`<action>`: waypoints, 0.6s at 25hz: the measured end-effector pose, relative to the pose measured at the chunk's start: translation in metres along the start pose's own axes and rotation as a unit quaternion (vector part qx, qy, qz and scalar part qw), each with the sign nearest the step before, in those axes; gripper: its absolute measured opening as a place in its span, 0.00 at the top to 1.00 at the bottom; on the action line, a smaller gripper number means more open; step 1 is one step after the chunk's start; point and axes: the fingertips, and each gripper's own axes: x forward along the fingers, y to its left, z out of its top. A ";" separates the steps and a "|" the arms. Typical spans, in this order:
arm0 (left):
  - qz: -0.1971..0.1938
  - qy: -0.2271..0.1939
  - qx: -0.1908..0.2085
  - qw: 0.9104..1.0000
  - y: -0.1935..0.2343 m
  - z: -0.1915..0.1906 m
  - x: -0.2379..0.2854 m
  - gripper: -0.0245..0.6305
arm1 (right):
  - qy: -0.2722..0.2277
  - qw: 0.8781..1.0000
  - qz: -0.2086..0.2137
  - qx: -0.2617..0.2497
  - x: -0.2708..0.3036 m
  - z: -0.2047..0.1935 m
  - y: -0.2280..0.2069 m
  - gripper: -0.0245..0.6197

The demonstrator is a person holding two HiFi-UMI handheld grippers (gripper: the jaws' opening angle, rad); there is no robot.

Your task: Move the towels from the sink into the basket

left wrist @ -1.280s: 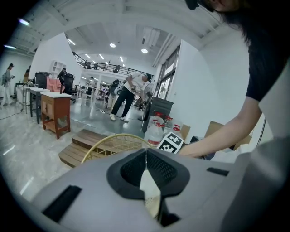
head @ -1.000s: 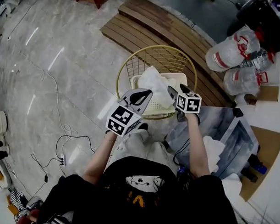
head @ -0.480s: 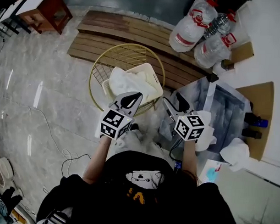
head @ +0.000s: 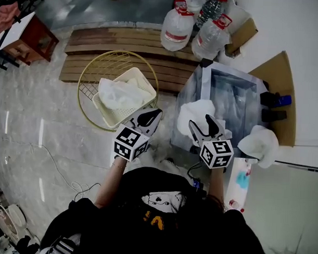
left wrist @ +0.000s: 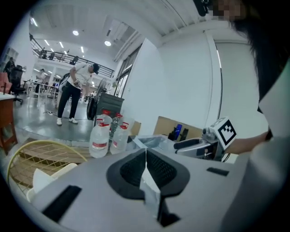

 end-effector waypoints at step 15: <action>0.041 0.001 0.019 0.999 -0.117 -0.014 0.009 0.95 | 0.135 0.980 0.036 -0.141 0.005 -0.112 -0.010 0.34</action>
